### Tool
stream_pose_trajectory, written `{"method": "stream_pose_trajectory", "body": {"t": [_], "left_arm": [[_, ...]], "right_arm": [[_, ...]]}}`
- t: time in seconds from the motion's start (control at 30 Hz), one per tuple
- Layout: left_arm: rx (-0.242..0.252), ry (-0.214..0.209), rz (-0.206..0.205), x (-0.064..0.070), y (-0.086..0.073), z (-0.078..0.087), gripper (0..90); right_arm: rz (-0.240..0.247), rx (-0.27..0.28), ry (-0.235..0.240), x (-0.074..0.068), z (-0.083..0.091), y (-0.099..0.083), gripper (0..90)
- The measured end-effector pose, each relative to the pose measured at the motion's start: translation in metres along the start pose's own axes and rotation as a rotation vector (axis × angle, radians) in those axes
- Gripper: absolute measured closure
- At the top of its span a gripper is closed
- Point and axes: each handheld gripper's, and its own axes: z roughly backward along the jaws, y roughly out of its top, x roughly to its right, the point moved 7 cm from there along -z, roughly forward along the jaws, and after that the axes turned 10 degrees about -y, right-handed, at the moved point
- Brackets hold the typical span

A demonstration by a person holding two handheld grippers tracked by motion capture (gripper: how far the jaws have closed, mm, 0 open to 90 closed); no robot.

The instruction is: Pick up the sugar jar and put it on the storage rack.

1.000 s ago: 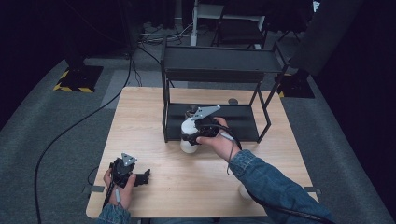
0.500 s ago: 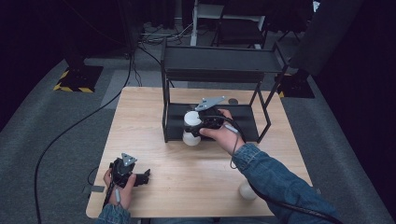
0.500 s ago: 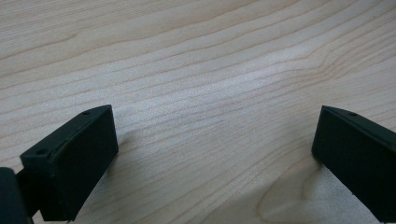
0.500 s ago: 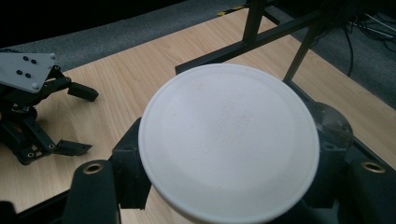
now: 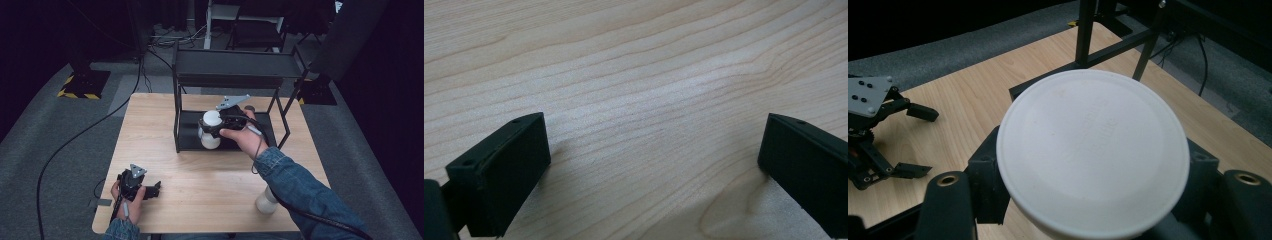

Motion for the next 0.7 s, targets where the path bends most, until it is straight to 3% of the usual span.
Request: {"method": "stream_pose_trajectory", "body": {"t": [0.7], "left_arm": [[-0.001,0.000,-0.001,0.000,0.000,0.000,0.3]], "right_arm": [[-0.030,-0.003,-0.049,0.023,0.005,0.002,33.4]]}}
